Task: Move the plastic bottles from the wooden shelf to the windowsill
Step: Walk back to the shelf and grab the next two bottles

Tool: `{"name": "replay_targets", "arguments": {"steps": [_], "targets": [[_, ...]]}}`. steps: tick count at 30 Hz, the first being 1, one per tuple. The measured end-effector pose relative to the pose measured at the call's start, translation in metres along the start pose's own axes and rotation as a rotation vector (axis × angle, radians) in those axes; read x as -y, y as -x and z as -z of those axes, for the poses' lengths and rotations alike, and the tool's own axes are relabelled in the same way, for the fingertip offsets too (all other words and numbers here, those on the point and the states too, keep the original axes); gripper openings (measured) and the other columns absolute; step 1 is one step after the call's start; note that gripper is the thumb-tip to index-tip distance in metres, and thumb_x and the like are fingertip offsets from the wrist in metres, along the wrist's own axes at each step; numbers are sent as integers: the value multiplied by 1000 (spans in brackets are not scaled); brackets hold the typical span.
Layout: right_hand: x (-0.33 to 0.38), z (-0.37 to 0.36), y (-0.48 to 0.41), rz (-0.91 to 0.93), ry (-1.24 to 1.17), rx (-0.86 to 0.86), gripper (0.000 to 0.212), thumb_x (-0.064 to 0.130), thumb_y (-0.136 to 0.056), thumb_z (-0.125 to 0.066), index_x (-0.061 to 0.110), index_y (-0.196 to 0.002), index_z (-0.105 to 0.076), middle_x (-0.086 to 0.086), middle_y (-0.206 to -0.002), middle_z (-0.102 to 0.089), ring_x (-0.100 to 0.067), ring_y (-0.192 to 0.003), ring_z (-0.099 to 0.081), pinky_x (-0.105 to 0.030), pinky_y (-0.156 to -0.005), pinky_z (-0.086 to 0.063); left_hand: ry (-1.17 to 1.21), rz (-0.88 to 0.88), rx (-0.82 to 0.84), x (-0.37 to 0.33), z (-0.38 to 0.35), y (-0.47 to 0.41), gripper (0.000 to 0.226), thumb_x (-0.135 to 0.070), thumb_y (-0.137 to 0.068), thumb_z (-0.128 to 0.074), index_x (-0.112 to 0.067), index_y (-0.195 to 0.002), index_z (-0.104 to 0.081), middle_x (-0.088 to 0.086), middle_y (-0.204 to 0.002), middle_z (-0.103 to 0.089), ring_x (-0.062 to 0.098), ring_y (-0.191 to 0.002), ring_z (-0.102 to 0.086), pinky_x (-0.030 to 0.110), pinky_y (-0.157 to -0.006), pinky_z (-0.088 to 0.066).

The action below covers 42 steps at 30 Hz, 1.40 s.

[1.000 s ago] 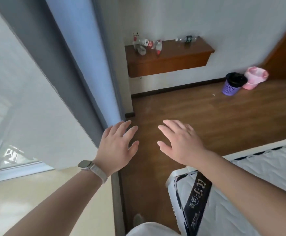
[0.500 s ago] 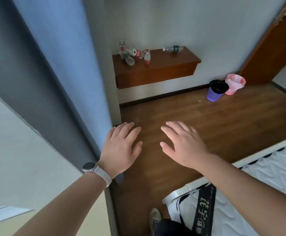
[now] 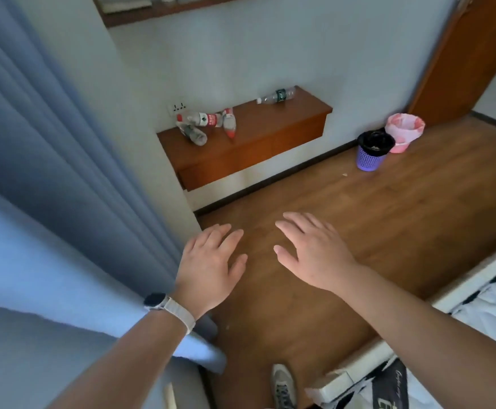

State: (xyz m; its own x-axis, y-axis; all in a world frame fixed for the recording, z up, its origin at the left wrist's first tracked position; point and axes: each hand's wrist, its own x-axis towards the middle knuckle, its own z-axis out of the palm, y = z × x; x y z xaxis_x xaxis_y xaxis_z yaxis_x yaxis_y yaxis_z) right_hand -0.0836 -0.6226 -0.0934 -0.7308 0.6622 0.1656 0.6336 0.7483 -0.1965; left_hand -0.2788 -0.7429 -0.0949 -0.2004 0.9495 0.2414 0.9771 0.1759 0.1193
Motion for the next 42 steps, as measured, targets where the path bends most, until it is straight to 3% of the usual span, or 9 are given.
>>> {"name": "replay_targets", "arguments": {"steps": [5,16,27,33,42], "targets": [[-34,12,-37,-13,7,-12,54,51,-93,-37,18,-132,-56,-5,-137,-56,-26,-127,-49,-44,-101,-42,-63,-46,4,-3,2,-59,49,-50,-92,-60,-24,-133,-63,3,-135,-65,29,-124,-60,48,-103,-45],[-83,8,-93,-132,25,50,63,61,-92,-24,28,-141,-45,2,-148,-46,-19,-137,-40,-38,-110,-31,-54,-51,144,21,-11,-152,57,-57,-97,-43,-29,-148,-44,-1,-151,-48,23,-140,-41,47,-115,-36],[-85,-16,-216,-180,15,138,59,59,-96,-35,30,-148,-35,4,-156,-34,-19,-145,-26,-45,-118,-26,28,-139,81,104,-51,-244,52,-52,-98,-43,-21,-136,-61,7,-138,-61,29,-129,-54,46,-105,-42],[-77,-28,-305,-141,111,110,56,54,-95,-42,24,-142,-46,0,-148,-45,-23,-138,-37,-43,-110,-33,78,-96,15,180,-69,-302,48,-49,-97,-55,-22,-136,-59,6,-140,-59,28,-132,-52,47,-108,-37],[-65,-49,-380,-113,146,42,50,47,-91,-55,17,-130,-59,-5,-135,-58,-30,-123,-52,-44,-96,-43,94,-50,45,245,-82,-341,47,-45,-98,-54,-20,-138,-58,7,-140,-59,28,-133,-51,49,-108,-40]]}}
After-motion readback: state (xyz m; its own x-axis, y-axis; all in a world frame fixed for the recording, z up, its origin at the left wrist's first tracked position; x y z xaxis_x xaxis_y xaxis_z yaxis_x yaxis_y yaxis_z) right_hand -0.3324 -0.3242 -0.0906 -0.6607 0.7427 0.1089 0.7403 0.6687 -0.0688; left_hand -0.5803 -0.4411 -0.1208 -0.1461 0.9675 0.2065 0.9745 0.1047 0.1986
